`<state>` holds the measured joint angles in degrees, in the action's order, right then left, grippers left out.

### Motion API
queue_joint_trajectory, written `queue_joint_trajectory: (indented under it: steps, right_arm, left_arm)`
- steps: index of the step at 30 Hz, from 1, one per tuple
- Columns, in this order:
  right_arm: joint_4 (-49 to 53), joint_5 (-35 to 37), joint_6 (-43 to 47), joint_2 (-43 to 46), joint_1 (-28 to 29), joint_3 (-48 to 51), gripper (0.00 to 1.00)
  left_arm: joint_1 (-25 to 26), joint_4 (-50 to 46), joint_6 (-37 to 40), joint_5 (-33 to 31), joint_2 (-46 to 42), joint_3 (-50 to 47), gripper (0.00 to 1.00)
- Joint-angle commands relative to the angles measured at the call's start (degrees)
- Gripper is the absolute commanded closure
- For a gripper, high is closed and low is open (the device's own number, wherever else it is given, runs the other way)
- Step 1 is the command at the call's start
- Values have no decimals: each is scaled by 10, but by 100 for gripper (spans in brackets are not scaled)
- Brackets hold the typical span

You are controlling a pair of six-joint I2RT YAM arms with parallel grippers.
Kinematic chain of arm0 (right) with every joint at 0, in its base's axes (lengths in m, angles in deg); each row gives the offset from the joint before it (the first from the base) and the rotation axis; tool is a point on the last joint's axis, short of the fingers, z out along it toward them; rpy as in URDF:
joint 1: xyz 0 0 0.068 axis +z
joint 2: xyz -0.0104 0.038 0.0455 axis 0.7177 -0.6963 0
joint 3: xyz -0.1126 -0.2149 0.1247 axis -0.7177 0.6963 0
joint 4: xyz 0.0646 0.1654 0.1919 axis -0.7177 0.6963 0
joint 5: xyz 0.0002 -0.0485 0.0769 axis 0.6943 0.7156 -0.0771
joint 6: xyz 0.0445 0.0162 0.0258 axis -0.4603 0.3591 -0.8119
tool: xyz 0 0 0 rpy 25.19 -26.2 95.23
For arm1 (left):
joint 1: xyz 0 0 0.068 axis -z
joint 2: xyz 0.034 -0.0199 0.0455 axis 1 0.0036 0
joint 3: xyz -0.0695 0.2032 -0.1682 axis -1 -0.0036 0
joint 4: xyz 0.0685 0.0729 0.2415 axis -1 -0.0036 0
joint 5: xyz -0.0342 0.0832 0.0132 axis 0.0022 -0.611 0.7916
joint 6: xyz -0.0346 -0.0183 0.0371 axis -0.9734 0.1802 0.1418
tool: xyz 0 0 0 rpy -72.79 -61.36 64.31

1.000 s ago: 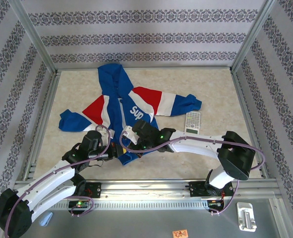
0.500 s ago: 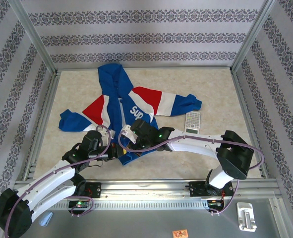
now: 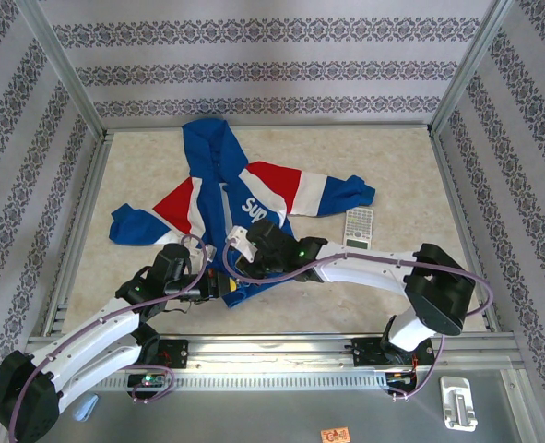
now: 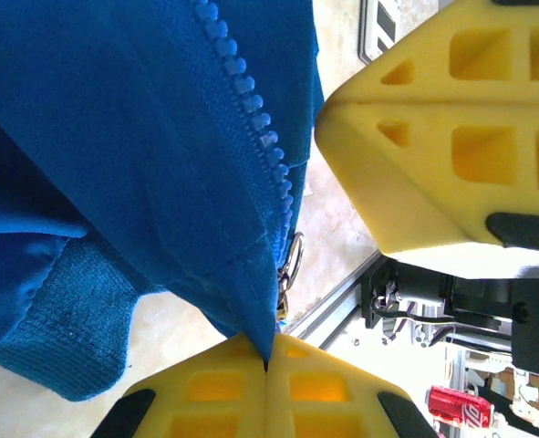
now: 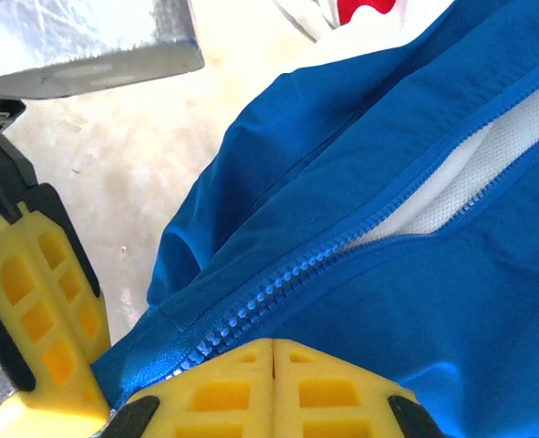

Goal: Zip up the jacket

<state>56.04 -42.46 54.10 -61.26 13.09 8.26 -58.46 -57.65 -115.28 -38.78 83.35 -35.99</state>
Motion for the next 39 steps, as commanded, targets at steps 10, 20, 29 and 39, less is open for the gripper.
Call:
queue_joint_trajectory:
  steps: [10, 20, 29, 39]
  right_arm:
    - [-80, -85, -2, 88, -8, 112, 64]
    - [-182, -192, -157, 87, -65, 174, 57]
    - [-387, -272, -319, 18, -84, 229, 54]
    - [-381, -295, -327, -5, -83, 217, 54]
  left_arm:
    - [-1, 23, 18, 32, 5, -2, 100]
    - [-2, 22, 25, 31, 7, 3, 100]
    - [-2, 23, 28, 29, 15, 7, 100]
    - [-3, 19, 30, 24, 17, 11, 100]
